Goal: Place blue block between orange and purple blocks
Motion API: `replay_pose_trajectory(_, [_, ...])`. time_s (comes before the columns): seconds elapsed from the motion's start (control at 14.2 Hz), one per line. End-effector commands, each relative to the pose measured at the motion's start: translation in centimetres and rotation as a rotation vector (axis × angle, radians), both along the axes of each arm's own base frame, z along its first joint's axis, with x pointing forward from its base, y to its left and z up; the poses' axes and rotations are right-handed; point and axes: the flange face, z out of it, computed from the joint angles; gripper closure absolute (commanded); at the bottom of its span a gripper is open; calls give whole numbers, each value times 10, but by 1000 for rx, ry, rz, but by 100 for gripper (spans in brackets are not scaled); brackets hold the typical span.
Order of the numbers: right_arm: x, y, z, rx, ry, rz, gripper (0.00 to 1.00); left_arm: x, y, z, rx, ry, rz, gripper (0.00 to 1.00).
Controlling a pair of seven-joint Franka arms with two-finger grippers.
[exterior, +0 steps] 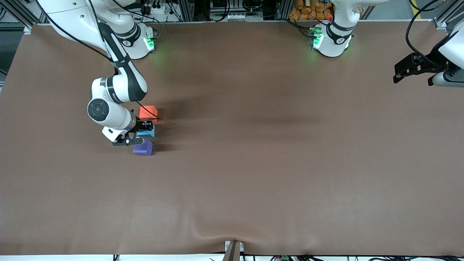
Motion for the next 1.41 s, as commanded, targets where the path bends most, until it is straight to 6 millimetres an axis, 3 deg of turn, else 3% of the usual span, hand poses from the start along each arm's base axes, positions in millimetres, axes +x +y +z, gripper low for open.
replay_pose_trajectory(0.0, [0,-2,10,1,7,15,0,2,1,2,-12,-6,1,0])
replay_pose_trajectory(0.35, [60,-17,104,17,36,-24,0,2,1,3,-12,-8,1,0])
replay_pose_trajectory(0.71, [124,-74,253,59,-10,-115,0,2,1,3,-12,-8,1,0])
replay_pose_trajectory(0.92, [128,-106,302,58,-47,-155,0,2,2,3,-13,-8,3,0])
replay_pose_trajectory(1.06, [122,-106,328,40,-45,-159,0,2,2,2,-12,-6,3,0])
replay_pose_trajectory(1.34, [99,-121,406,-135,-164,-125,0,2,2,2,-13,-6,3,0])
